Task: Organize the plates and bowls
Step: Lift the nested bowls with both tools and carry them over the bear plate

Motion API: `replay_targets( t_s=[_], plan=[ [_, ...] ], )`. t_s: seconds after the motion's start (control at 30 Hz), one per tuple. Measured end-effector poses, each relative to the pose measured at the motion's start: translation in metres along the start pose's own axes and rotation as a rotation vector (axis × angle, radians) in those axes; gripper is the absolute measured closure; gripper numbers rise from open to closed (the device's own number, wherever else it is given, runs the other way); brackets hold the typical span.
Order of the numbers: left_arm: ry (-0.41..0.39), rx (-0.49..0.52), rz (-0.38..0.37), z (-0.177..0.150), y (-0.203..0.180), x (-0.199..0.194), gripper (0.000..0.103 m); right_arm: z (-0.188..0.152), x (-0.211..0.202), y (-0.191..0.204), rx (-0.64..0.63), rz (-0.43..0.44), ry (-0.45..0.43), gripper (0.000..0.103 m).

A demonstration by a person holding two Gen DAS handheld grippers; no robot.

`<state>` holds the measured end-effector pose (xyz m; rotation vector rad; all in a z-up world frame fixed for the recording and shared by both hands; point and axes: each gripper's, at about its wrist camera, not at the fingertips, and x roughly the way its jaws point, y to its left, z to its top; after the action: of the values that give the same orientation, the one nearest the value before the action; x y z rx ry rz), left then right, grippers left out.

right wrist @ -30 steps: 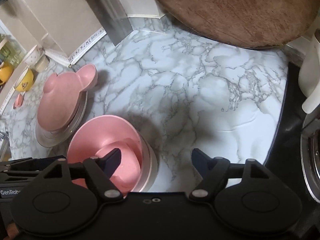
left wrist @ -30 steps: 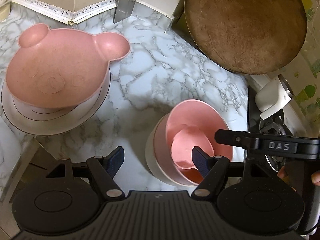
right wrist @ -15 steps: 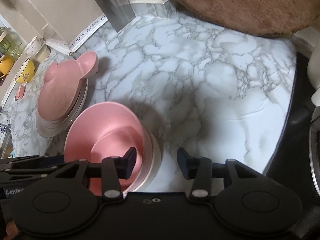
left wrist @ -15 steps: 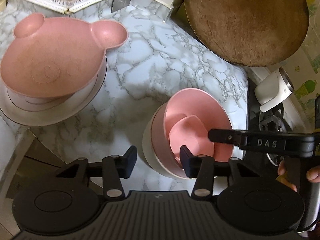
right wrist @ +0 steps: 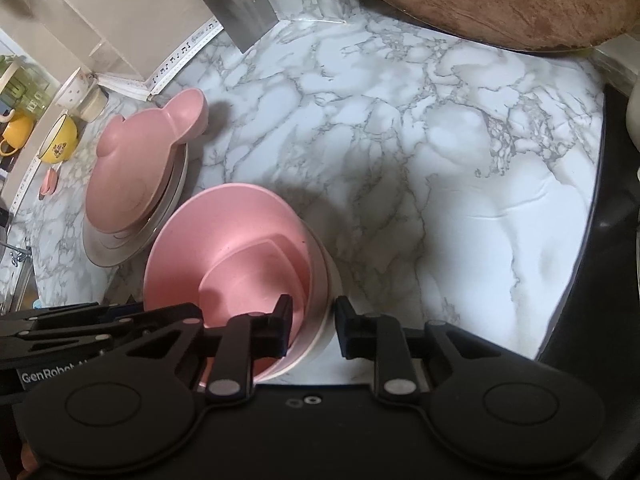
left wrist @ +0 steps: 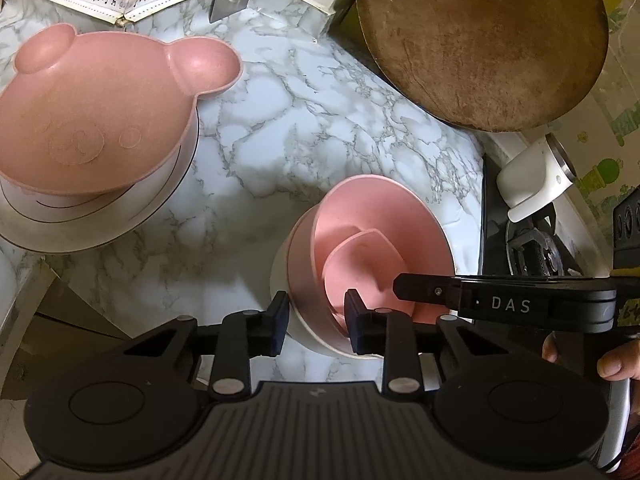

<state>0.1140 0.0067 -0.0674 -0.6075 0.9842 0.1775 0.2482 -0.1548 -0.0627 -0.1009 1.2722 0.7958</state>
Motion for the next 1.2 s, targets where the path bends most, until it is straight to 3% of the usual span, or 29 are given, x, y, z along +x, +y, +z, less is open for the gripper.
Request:
replay_targets(
  t_s=[0.27, 0.57, 1.2],
  plan=[
    [0.003, 0.024, 0.003, 0.0, 0.001, 0.001, 0.077, -0.002, -0.004, 0.008, -0.007, -0.042, -0.024, 0.081],
    [-0.047, 0.045, -0.003, 0.005, 0.003, -0.015, 0.077, 0.004, -0.013, 0.023, 0.01, -0.062, -0.058, 0.082],
    [-0.159, 0.076, 0.043, 0.052, 0.042, -0.069, 0.077, 0.054, -0.015, 0.098, -0.064, -0.043, -0.118, 0.083]
  ],
)
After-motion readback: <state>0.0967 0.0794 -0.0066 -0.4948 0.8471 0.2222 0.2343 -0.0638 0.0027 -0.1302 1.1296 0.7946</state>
